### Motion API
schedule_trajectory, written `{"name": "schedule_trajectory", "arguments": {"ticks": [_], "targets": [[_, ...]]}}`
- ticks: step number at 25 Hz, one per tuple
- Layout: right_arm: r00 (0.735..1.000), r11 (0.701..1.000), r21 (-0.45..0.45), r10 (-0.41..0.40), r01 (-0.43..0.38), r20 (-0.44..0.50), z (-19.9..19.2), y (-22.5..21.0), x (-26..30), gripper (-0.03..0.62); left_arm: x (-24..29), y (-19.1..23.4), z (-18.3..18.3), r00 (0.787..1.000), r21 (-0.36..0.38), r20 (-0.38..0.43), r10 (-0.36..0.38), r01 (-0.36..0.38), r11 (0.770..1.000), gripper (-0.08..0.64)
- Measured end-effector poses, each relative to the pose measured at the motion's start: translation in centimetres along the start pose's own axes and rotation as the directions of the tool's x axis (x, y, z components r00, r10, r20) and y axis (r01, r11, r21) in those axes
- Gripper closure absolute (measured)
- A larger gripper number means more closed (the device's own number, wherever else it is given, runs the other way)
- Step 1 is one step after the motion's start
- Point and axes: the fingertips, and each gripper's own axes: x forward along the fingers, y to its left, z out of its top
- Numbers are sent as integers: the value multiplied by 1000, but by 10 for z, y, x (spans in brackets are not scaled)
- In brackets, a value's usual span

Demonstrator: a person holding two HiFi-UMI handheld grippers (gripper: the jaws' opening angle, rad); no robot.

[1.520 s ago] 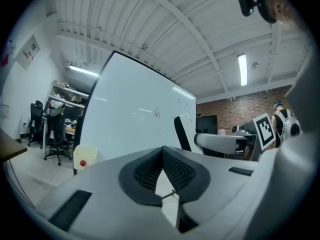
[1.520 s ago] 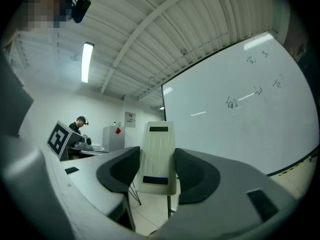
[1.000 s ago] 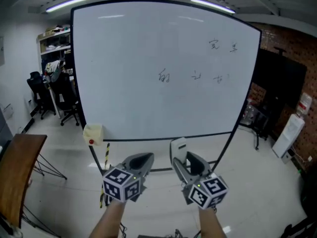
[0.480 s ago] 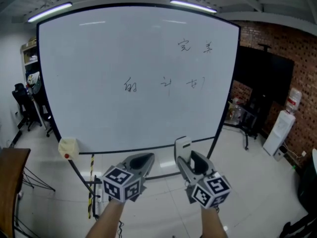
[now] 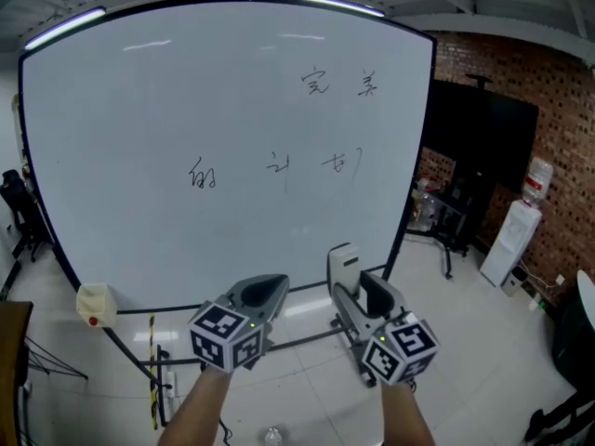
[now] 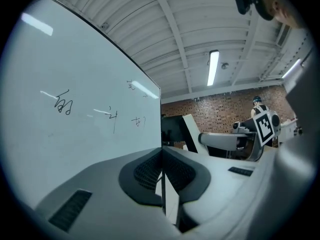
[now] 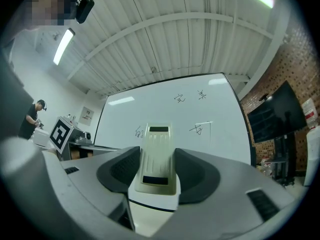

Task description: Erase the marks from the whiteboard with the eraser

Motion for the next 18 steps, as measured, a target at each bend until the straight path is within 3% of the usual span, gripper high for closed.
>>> {"name": "schedule_trajectory", "arguments": {"ticks": [10, 18], "targets": [[998, 996, -73, -47, 49, 31, 26, -57, 82, 362, 84, 70, 44, 996, 42, 74, -43, 40, 998, 557], [997, 996, -80, -41, 45, 60, 33, -87, 119, 362, 126, 89, 58, 995, 69, 74, -61, 56, 996, 556]]}}
